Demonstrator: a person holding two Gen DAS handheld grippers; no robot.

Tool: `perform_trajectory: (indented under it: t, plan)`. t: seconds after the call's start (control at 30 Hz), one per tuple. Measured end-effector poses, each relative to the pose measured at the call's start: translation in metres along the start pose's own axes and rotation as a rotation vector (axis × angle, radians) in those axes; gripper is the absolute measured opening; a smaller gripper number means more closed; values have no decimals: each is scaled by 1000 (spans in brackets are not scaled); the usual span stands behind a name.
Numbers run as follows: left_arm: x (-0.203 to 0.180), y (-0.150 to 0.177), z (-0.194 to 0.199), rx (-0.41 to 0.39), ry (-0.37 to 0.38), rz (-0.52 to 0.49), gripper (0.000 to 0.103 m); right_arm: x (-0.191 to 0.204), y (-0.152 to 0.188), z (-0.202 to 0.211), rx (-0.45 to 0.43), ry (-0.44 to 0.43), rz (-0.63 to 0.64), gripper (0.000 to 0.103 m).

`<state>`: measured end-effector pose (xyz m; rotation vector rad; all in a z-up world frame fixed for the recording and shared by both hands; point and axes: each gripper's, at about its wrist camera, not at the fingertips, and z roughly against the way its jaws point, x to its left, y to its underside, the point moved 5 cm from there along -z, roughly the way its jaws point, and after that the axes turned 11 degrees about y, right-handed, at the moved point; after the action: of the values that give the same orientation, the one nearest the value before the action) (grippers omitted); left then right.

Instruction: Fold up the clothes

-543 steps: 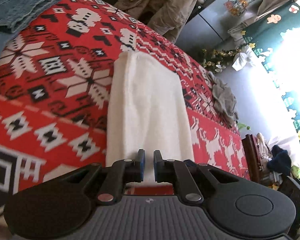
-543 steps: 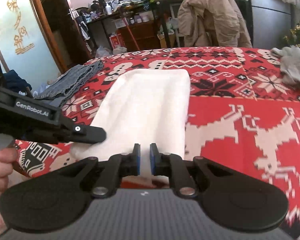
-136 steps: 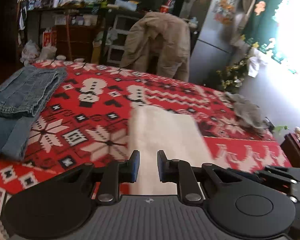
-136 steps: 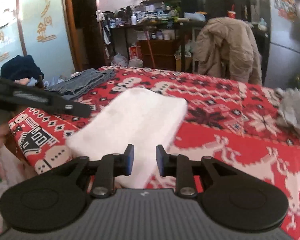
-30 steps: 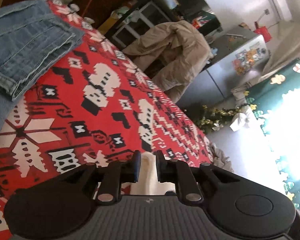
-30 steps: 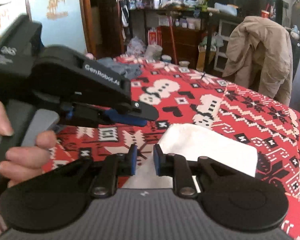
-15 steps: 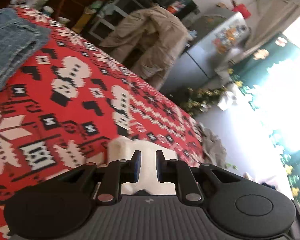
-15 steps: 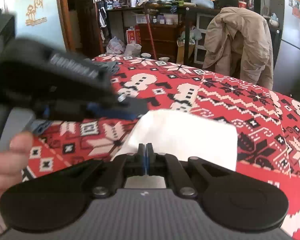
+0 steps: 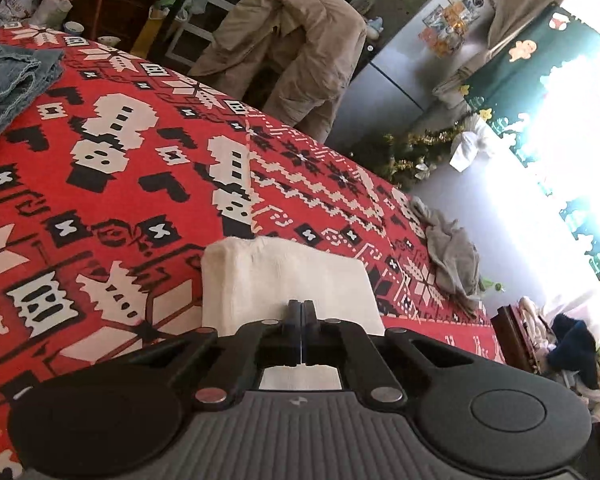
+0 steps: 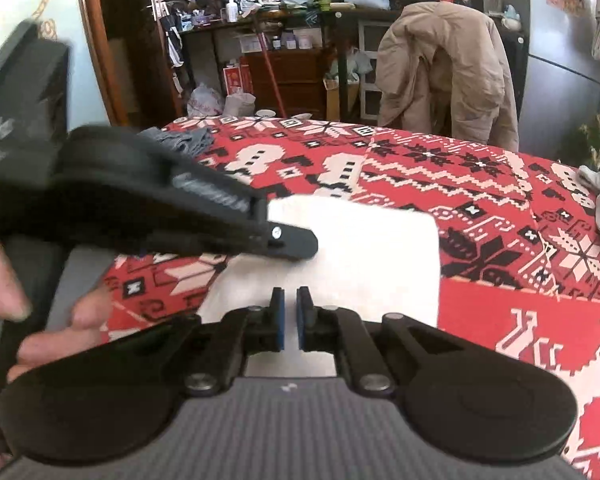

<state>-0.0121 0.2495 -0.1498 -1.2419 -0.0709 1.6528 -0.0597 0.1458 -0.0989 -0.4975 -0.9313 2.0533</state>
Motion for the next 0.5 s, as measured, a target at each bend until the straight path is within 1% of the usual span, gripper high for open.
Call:
perform_trajectory:
  t: [0.07, 0.2, 0.3, 0.4, 0.5]
  plan:
    - [1, -1, -1, -2, 0, -3, 3, 4, 9, 6, 5, -9, -9, 7]
    - [-3, -3, -3, -12, -17, -38, 3, 14, 23, 22, -5, 1, 7, 7]
    - [-3, -3, -3, -27, -13, -32, 3, 19, 32, 34, -1, -10, -5, 8]
    - [-6, -3, 3, -29, -15, -23, 2, 25, 43, 47, -2, -13, 0, 9]
    - [-18, 0, 23, -41, -17, -67, 5, 25, 47, 60, -29, -20, -19, 9]
